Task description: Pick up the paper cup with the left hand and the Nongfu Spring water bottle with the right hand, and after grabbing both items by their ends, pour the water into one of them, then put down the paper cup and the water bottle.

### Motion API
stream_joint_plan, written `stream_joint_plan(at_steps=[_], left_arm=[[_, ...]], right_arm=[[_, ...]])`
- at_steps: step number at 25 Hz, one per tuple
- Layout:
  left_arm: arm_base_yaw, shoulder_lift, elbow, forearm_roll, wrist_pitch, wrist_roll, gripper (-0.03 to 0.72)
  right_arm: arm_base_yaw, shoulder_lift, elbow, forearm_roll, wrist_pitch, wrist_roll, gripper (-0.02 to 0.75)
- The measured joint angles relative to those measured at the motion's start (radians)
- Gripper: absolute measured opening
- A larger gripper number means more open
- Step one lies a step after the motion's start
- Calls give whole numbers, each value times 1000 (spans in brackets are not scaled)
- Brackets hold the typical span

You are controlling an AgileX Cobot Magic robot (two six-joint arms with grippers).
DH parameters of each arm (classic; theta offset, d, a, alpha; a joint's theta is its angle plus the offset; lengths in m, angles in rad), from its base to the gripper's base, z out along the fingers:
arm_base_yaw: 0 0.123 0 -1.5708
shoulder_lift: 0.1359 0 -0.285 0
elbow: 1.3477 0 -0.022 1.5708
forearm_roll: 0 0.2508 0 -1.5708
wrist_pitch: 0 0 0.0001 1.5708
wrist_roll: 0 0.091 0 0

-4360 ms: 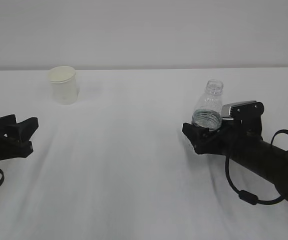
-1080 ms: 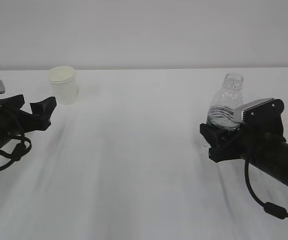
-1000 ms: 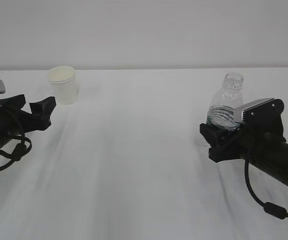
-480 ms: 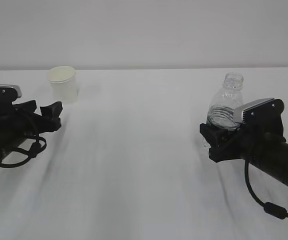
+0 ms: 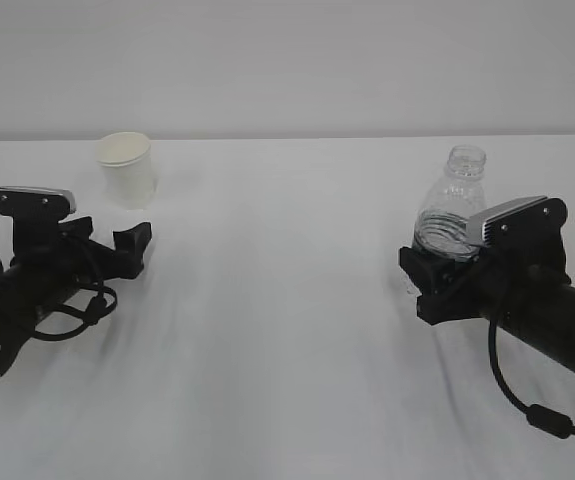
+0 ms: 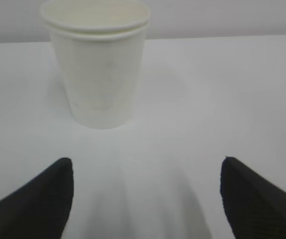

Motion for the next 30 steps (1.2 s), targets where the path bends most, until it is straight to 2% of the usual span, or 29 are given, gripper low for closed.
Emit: stream_joint_plan(at_steps=[7,17,30], left_arm=[[4,31,-54,-22,0,0,690],[58,87,-172,-30,0,0,689],[58,166,-297,10,0,0,648]], right_arm=[[0,0,0,0,0,0,448],[0,0,0,0,0,-5,448],[0,0,0,0,0,-29,447]])
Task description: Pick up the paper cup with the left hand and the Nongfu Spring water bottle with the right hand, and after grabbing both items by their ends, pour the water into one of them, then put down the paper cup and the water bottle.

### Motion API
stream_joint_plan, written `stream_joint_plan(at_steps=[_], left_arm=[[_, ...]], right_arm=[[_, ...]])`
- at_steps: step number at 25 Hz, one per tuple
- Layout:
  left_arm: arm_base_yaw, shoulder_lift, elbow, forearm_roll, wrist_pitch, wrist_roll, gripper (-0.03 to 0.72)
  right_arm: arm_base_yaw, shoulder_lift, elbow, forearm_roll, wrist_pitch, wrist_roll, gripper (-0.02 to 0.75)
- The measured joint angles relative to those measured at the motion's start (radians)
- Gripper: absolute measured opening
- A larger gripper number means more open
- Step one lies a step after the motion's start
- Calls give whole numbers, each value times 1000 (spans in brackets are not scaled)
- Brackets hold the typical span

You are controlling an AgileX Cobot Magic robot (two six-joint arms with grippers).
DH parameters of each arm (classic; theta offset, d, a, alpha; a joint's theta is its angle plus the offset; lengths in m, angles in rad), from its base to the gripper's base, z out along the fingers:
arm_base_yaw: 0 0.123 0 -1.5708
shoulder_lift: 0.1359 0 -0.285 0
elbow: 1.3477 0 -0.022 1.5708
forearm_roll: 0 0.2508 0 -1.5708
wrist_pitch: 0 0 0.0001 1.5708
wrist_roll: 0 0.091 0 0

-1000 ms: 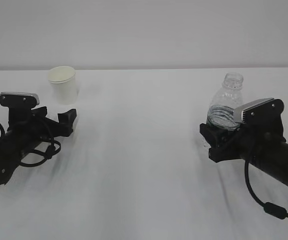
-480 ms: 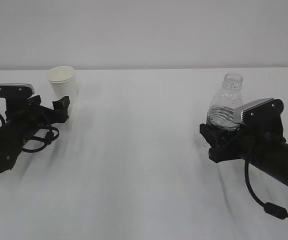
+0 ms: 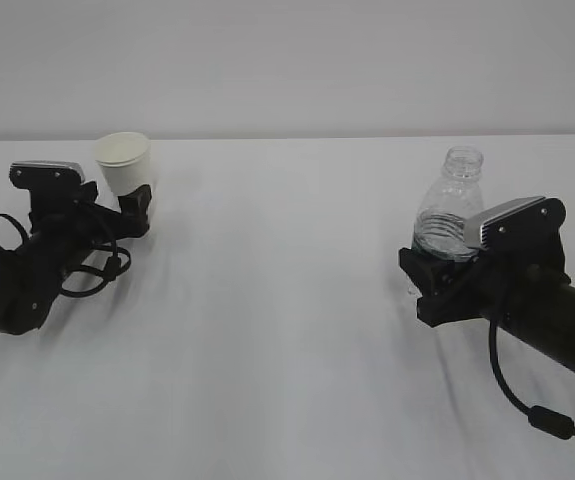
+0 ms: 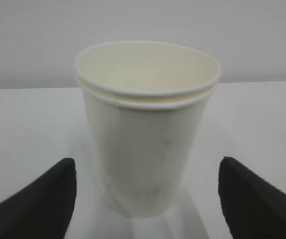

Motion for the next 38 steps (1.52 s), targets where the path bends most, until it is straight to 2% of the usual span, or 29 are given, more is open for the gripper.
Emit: stream_joint_plan(at_steps=[10,23,30,38], left_arm=[[5,26,-64,31,0,0,605],[19,30,-121,91,41,0,599],[19,57,-121,91,13,0,673],[42,81,-181,110,50,0,681]], right_arm=[[0,0,0,0,0,-2,447],[0,0,0,0,0,-4,447],[0,0,0,0,0,-5,447],[0,0,0,-2,0,-5,447]])
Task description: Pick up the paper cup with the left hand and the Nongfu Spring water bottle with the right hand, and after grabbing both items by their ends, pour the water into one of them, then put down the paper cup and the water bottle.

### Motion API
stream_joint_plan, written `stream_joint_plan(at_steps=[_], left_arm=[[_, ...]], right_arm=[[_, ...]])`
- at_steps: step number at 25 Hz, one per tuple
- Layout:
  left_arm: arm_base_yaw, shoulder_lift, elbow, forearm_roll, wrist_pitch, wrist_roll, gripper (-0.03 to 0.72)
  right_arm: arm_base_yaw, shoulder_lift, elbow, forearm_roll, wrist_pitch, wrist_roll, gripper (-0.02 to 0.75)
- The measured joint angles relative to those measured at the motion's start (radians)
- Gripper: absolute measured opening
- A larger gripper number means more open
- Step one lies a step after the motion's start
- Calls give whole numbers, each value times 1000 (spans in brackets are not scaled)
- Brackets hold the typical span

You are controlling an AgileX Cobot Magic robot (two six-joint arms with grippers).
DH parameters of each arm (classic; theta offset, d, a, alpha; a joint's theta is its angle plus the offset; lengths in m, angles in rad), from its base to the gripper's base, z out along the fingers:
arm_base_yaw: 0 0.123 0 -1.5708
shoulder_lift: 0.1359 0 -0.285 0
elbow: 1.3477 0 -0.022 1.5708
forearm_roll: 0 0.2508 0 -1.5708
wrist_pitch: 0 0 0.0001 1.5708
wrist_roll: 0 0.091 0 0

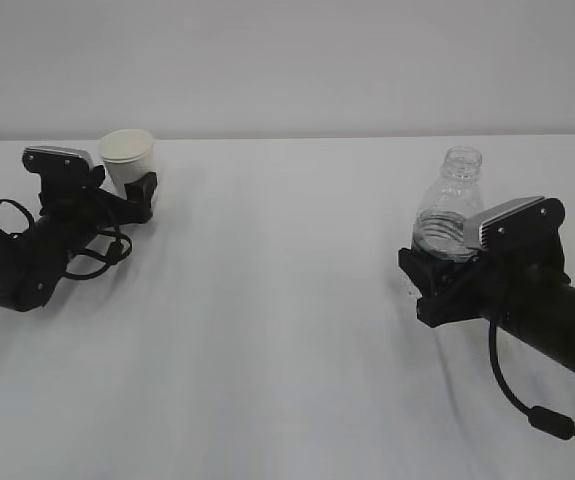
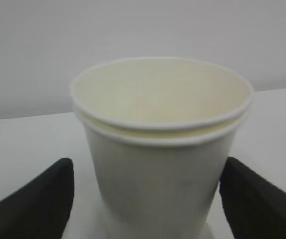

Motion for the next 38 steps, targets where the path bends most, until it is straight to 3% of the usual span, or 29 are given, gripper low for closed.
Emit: stream_joint_plan(at_steps=[38], left_arm=[[5,51,-106,80,16,-15,645]], right_arm=[[0,0,0,-2,0,-4,447]])
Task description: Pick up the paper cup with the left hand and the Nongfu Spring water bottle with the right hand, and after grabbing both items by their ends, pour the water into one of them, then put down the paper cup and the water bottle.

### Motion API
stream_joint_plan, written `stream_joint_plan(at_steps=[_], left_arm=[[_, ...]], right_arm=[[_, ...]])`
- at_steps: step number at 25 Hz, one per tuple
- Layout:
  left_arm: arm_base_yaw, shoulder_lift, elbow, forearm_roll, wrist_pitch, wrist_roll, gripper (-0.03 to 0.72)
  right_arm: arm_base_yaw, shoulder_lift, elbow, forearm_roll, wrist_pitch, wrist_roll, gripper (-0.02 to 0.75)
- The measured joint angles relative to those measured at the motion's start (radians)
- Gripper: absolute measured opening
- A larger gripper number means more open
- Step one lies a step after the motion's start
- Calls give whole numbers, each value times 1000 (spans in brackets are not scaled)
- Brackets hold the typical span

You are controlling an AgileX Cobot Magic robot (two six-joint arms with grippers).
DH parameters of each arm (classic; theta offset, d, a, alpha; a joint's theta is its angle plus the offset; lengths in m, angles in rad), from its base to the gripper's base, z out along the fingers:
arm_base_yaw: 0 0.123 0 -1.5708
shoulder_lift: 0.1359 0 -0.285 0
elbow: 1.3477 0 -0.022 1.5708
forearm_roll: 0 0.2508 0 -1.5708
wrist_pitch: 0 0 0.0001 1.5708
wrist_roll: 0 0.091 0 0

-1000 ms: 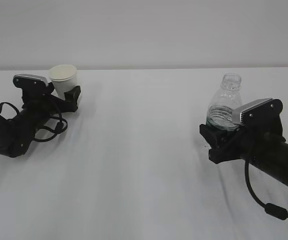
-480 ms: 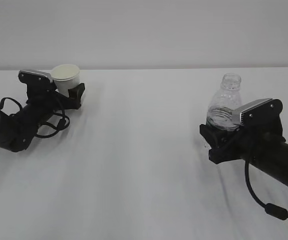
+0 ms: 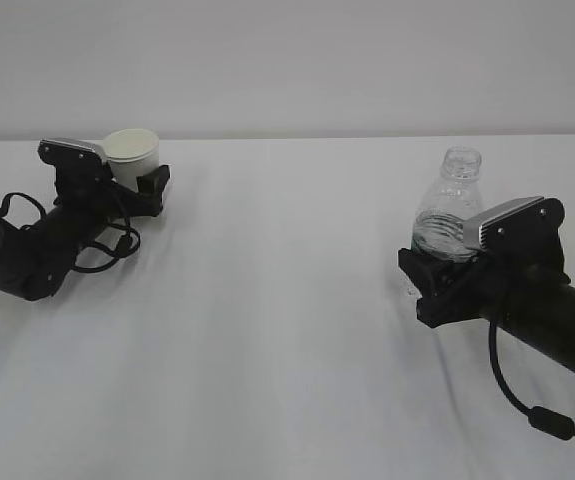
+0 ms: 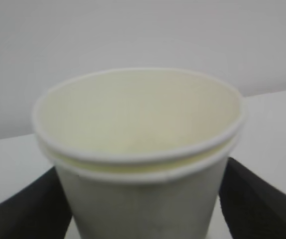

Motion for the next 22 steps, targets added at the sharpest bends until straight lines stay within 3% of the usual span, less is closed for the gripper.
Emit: stream_joint_plan(at_steps=[22], left_arm=[[0,0,-28,0,28,0,595]], right_arm=[[0,0,0,0,0,0,447]])
